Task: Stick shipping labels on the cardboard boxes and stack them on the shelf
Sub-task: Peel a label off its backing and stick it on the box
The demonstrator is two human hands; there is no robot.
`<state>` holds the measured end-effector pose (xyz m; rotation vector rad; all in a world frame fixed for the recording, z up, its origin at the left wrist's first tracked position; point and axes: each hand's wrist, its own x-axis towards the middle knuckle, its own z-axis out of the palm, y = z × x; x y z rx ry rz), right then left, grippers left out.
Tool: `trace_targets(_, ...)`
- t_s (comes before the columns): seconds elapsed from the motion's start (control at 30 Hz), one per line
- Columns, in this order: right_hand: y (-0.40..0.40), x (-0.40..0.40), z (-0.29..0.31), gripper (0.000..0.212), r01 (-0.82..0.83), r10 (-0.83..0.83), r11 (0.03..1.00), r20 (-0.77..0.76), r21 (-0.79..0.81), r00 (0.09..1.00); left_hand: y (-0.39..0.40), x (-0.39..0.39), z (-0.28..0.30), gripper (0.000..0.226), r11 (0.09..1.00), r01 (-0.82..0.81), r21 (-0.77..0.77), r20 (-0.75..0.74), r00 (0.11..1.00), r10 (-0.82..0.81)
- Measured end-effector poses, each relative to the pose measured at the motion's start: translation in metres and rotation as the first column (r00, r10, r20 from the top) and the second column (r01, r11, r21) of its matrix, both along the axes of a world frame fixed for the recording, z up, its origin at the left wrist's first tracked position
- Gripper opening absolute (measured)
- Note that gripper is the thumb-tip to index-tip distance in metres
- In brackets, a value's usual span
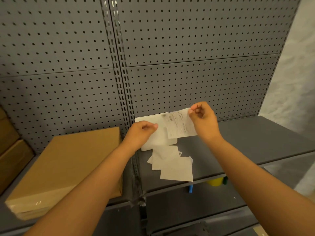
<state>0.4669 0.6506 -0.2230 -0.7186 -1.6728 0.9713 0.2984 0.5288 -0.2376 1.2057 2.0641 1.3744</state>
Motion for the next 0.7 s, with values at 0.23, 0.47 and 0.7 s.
trace_targets(0.23, -0.007, -0.005, 0.003, 0.012, -0.14, 0.138, 0.99, 0.06, 0.019, 0.989, 0.002, 0.015, 0.024, 0.025, 0.988, 0.014, 0.155, -0.091, 0.996, 0.0)
trace_targets(0.47, -0.019, -0.015, 0.004, 0.013, -0.257, 0.25, 0.964, 0.089, 0.071, 0.964, -0.008, 0.019, 0.034, 0.005, 0.995, 0.022, 0.094, -0.238, 0.971, 0.001)
trace_targets(0.7, -0.027, -0.025, 0.002, 0.014, -0.333, 0.324, 0.938, 0.102, 0.093, 0.941, -0.026, 0.015, 0.03, 0.013, 0.996, -0.024, 0.082, -0.216, 0.976, 0.041)
